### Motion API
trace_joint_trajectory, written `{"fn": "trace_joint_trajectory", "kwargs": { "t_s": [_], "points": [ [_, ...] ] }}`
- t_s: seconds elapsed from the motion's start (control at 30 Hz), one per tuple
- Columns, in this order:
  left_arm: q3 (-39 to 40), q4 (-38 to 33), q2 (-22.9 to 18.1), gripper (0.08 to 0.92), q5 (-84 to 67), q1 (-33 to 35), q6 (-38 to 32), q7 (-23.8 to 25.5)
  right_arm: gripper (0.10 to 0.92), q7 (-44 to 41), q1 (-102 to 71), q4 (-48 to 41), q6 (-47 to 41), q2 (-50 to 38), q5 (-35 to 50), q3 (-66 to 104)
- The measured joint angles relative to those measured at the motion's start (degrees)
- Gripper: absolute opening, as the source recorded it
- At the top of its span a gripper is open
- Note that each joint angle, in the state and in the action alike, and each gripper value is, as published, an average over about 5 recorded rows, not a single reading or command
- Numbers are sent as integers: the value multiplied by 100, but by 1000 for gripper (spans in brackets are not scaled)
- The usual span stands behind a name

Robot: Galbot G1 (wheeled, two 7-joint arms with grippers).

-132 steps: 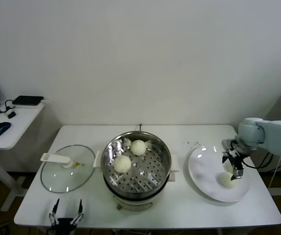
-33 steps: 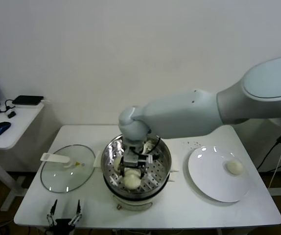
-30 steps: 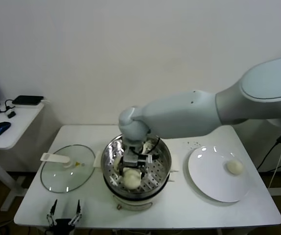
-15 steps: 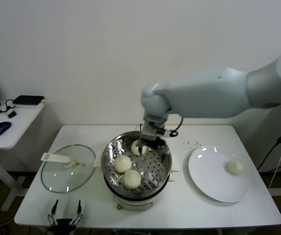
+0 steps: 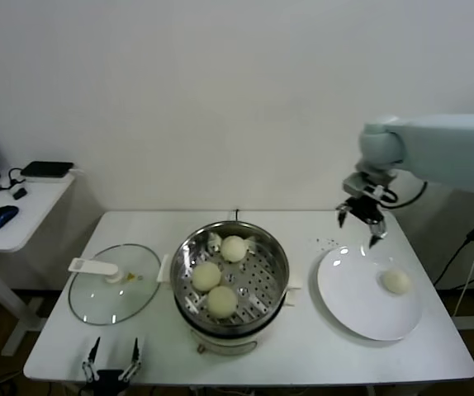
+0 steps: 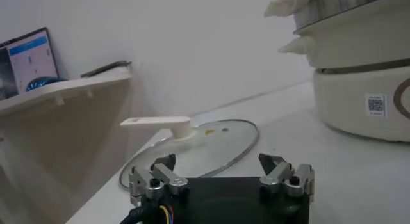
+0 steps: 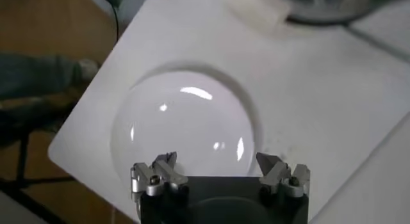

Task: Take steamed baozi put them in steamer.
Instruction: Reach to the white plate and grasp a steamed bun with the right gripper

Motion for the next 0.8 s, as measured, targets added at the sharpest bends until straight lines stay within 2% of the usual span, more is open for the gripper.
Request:
{"fn": "trace_joint_trajectory", "kwargs": {
  "t_s": [0.4, 0.8],
  "points": [
    [-4, 19, 0, 823, 10, 27, 6, -3, 823, 223, -1305, -847, -247, -1066, -876, 721],
    [10, 63, 0, 823, 44, 23, 1, -1, 823, 899, -2736, -1355, -465, -1333, -1459, 1906]
  ]
}}
